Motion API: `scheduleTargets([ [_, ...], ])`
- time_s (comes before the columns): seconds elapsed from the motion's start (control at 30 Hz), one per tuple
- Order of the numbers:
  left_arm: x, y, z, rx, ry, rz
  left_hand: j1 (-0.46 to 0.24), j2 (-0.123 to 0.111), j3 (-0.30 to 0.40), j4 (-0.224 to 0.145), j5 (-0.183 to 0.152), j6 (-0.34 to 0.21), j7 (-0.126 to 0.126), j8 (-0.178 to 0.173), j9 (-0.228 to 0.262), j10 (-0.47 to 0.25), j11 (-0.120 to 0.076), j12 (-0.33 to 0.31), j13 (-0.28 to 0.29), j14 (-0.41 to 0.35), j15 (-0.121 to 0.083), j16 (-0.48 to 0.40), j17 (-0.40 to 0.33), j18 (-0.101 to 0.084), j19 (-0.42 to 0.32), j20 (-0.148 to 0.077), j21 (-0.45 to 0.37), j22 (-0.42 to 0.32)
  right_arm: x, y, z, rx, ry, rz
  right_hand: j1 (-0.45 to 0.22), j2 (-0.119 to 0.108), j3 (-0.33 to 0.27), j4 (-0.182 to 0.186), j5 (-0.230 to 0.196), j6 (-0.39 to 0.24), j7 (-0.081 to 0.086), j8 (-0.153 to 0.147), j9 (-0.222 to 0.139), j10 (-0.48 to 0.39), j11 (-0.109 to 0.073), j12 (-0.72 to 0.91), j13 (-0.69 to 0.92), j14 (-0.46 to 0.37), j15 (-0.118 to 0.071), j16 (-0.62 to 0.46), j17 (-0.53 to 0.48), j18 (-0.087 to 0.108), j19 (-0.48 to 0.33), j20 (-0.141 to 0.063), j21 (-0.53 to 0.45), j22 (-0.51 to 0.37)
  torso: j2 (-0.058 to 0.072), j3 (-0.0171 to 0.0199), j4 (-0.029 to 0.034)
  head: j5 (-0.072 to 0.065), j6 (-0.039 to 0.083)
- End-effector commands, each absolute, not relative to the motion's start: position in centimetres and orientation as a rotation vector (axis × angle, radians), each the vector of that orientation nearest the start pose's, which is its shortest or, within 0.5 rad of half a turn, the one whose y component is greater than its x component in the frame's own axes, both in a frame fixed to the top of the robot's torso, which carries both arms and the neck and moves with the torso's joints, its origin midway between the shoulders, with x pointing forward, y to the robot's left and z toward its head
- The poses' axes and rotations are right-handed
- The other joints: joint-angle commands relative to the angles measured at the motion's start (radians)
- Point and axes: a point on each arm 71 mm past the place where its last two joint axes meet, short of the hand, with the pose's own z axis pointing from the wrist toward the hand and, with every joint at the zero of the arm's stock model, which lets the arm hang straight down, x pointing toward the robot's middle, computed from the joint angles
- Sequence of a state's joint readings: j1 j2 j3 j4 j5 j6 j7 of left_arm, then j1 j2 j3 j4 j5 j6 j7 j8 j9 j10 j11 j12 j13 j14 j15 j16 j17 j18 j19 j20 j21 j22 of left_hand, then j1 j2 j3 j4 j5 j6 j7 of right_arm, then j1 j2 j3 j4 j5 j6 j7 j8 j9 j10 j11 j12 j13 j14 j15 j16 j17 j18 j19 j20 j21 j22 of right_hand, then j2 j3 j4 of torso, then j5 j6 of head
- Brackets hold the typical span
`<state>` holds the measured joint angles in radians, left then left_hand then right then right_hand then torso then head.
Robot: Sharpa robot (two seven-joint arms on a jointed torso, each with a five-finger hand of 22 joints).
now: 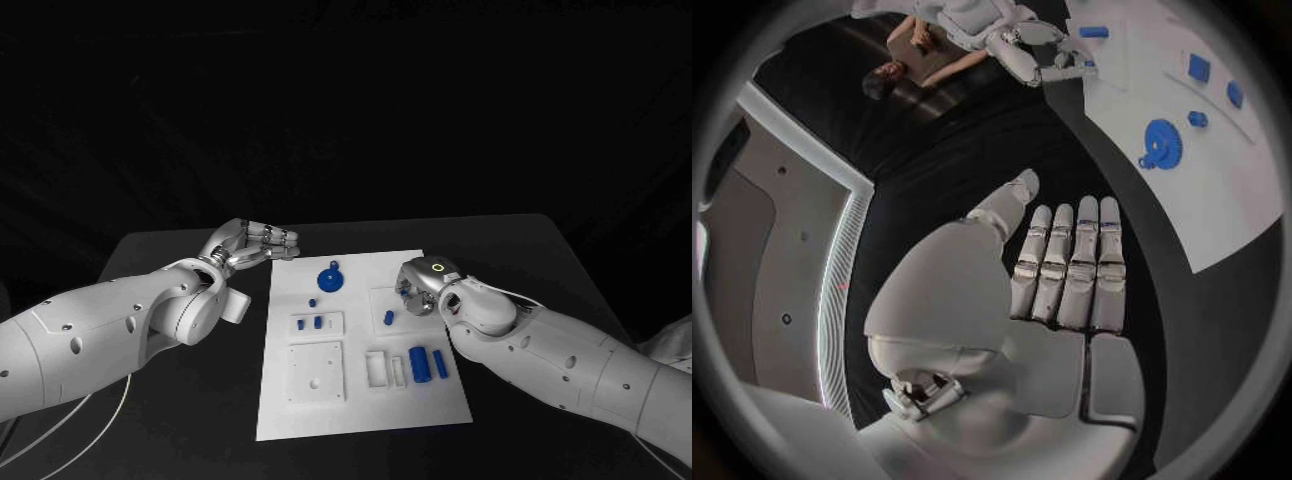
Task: Assemble the parts on the task board
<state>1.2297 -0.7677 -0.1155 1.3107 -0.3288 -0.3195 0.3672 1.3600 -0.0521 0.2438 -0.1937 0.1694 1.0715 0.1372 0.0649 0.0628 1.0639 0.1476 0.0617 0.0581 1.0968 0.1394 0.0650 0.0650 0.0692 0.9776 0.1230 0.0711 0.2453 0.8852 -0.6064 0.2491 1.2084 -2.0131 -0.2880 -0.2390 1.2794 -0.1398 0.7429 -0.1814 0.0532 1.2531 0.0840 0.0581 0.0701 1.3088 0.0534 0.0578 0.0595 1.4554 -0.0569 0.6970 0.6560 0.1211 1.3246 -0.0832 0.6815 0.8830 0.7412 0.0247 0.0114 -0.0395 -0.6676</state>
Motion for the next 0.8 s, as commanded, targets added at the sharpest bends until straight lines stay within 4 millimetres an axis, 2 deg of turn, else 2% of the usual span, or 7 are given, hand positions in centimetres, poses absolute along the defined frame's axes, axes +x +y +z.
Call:
scheduleTargets([
  [0.03, 52.2, 22.9, -19.7, -0.766, 1.516, -1.308, 0.000, 0.009, -0.003, 0.001, 0.004, 0.001, 0.002, -0.002, 0.000, -0.008, 0.001, 0.001, -0.001, -0.008, 0.002, -0.004, -0.001, 0.003, 0.005, 0.000, 0.004, -0.001, 50.6, -18.1, -26.9, -0.292, 1.582, 0.286, 0.014, 0.006, -0.009, 0.004, -0.005, 0.008, -0.001, 0.006, 0.001, 0.027, -0.021, 0.002, 0.001, 0.001, -0.007, -0.003, 0.003, 0.017, 0.010, -0.004, 0.003, 0.015, 0.000, 0.0003, -0.0002, 0.000, 0.000],
  [0.2, 52.2, 23.0, -19.7, -0.767, 1.516, -1.306, 0.000, 0.009, -0.003, 0.001, 0.004, 0.001, 0.002, -0.002, 0.000, -0.008, 0.001, 0.001, -0.001, -0.008, 0.002, -0.004, -0.001, 0.003, 0.005, 0.000, 0.004, -0.001, 50.4, -17.9, -26.4, -0.288, 1.552, 0.307, 0.016, 0.002, -0.009, 0.006, -0.005, 0.012, -0.002, 0.006, 0.001, 0.031, -0.022, 0.001, 0.001, 0.002, -0.009, -0.002, 0.006, 0.016, 0.015, -0.005, 0.002, 0.031, 0.000, 0.0005, -0.0004, 0.002, -0.001],
  [0.33, 52.3, 23.1, -19.7, -0.768, 1.516, -1.304, 0.000, 0.009, -0.004, 0.001, 0.005, 0.000, 0.002, -0.002, 0.000, -0.010, 0.002, 0.001, -0.001, -0.008, 0.003, -0.004, -0.001, 0.003, 0.005, 0.000, 0.004, -0.005, 50.0, -17.7, -25.8, -0.286, 1.534, 0.327, 0.018, -0.001, -0.011, 0.008, -0.005, 0.014, -0.003, 0.006, 0.001, 0.032, -0.023, 0.001, 0.001, 0.003, -0.009, -0.002, 0.009, 0.016, 0.021, -0.005, -0.006, 0.048, -0.001, -0.0008, -0.0012, 0.003, -0.002],
  [0.63, 52.6, 23.3, -19.8, -0.774, 1.513, -1.295, 0.000, 0.010, -0.005, 0.001, 0.005, 0.000, 0.002, -0.002, 0.000, -0.012, 0.003, 0.001, -0.001, -0.010, 0.003, -0.004, -0.001, 0.003, 0.005, 0.001, 0.005, -0.009, 49.3, -17.1, -23.5, -0.266, 1.488, 0.389, 0.020, -0.003, -0.013, 0.012, -0.005, 0.016, -0.004, 0.006, 0.000, 0.034, -0.024, 0.002, 0.001, 0.004, -0.009, -0.003, 0.012, 0.015, 0.033, -0.006, -0.023, 0.085, -0.003, -0.0016, -0.0020, 0.010, 0.001],
  [0.8, 52.9, 23.5, -19.9, -0.781, 1.509, -1.288, 0.000, 0.010, -0.005, 0.001, 0.005, 0.000, 0.002, -0.002, 0.000, -0.012, 0.003, 0.001, -0.001, -0.010, 0.003, -0.004, -0.001, 0.003, 0.005, 0.001, 0.005, -0.009, 48.4, -16.0, -22.2, -0.256, 1.466, 0.460, 0.019, -0.003, -0.015, 0.014, -0.005, 0.016, -0.004, 0.006, 0.000, 0.034, -0.024, 0.001, 0.001, 0.003, -0.010, -0.003, 0.013, 0.016, 0.037, -0.006, -0.034, 0.098, -0.004, -0.0017, -0.0015, 0.018, 0.003],
])
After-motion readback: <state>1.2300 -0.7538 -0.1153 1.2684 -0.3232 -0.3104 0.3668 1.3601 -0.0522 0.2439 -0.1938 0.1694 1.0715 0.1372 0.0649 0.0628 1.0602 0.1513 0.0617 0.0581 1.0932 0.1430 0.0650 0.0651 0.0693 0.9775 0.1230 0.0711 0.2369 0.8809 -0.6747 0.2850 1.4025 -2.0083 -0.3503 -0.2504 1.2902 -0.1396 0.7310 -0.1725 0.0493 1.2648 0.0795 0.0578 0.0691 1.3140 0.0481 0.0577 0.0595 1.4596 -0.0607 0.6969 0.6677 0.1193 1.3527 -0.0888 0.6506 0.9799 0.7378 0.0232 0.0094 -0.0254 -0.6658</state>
